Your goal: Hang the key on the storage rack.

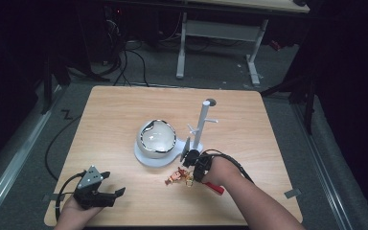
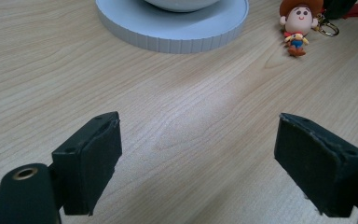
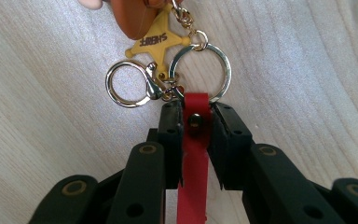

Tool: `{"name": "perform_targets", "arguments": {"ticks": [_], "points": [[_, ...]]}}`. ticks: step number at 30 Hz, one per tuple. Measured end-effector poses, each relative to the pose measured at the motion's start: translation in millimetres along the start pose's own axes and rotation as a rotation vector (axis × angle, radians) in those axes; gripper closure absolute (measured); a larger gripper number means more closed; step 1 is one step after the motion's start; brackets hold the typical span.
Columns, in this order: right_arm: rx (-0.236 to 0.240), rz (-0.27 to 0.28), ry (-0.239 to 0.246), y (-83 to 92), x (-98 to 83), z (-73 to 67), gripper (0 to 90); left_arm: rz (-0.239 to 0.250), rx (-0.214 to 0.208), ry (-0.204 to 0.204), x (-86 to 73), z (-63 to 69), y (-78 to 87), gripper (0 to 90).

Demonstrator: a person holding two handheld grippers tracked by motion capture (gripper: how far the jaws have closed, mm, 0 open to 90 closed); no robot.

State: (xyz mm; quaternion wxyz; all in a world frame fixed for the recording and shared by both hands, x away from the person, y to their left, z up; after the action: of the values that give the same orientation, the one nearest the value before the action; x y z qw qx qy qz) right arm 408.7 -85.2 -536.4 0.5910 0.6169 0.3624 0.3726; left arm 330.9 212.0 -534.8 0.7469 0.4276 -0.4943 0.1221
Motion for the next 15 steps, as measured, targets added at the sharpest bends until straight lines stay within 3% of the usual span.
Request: {"name": "perform_targets", "arguments": {"ticks": [8, 15], "points": [[0.033, -0.018, 0.024, 10.4, -1.9, -7.3, 74.8, -0.004, 0.002, 0.006, -1.7, -1.9, 0.2, 15.6], [0.026, 0.013, -0.032, 51.8, -9.5, -2.0, 74.8, -0.008, 0.000, 0.001, -1.4, -0.3, 0.3, 15.6]]}}
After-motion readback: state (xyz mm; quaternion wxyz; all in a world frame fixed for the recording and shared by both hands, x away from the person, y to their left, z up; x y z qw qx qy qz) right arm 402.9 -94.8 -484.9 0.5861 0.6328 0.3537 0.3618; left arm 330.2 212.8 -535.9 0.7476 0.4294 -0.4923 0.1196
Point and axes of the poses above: each handheld gripper's, and its own axes: y roughly backward along the jaws, x roughly out of its top, z roughly to its right, the point moved 8 cm from there along -y, roughly forward along the jaws, and after that the axes turned 7 degrees about z, right-handed, at the moved point
